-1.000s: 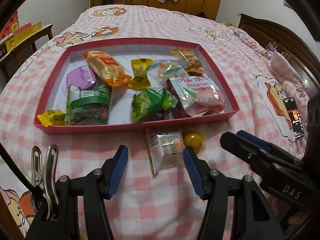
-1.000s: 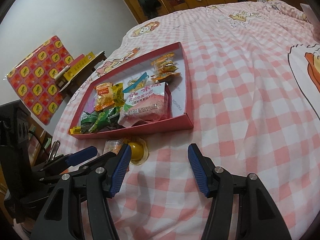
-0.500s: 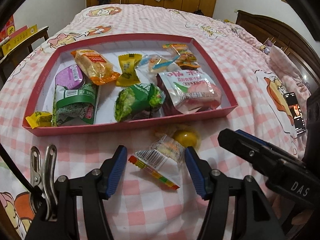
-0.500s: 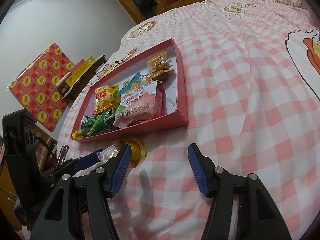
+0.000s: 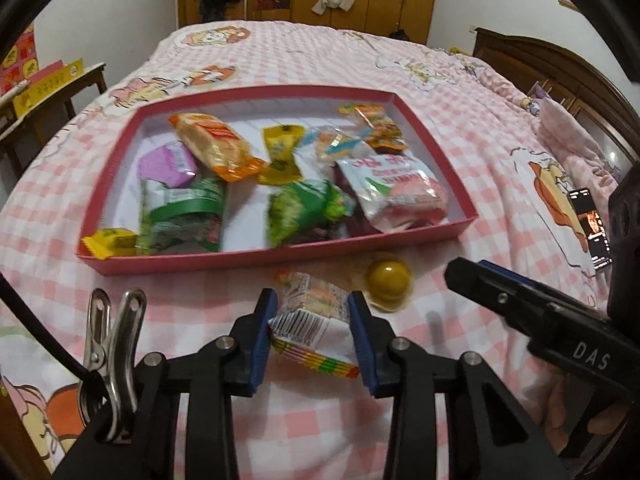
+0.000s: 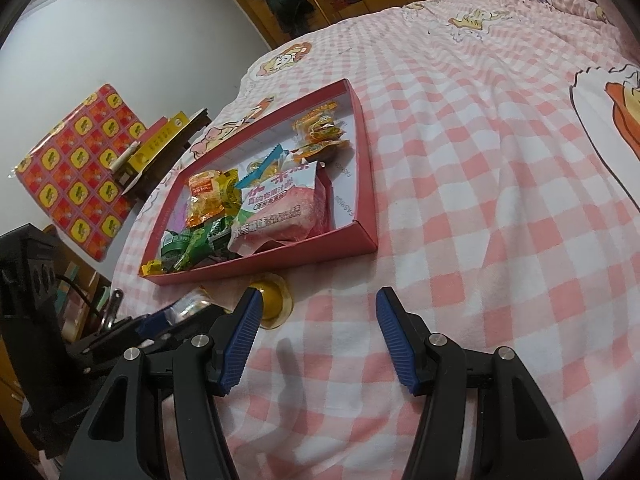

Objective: Organize snacks
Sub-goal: 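Grasp the rainbow-strip clear packet with the left tool while the right tool grasps the yellow ball candy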

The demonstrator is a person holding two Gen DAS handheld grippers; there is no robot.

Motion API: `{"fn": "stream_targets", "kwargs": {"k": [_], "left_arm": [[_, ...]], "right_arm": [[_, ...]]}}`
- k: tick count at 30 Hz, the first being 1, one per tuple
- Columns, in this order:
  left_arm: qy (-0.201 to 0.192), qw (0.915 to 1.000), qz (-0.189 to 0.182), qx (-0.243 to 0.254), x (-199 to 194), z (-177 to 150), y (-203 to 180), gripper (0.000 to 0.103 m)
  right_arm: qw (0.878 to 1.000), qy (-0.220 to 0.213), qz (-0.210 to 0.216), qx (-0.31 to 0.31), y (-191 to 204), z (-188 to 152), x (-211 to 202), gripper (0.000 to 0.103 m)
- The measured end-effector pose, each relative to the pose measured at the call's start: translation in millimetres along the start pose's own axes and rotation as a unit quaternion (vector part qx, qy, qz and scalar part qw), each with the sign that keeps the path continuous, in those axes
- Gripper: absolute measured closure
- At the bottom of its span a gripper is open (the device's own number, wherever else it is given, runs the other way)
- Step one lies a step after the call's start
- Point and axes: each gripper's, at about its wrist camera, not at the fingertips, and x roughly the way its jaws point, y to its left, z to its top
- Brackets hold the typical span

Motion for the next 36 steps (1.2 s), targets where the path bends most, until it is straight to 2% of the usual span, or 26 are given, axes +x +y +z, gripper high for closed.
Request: {"fn": "stream_targets", "kwargs": {"k": [12,27,30,35,36], "left_arm": [[-0.007,0.9993,0.013,-0.033,-5,-9,35,0.065],[0.003,0.9982,-0.016,-0.058,5,-13,51,0.064],[0.002,0.9979,-0.022,-0.062,5,-14,53,0.064],[0.003,0.9975,-0.028,-0.065,6,-14,57,0.064],[0.003,0.9975,-0.028,-0.065,5,-14,56,0.064]], "right_arm": [[0.999,0.02,-0.01,-0.042,29,-1,15,0.043],[0.991,0.046,-0.06,-0.109,61,2,49,0.043],[0.99,0.047,-0.068,-0.118,63,2,52,0.046],[0.987,0.04,-0.089,-0.129,65,0,54,0.061],[0.987,0.039,-0.089,-0.129,65,0,54,0.062]]}}
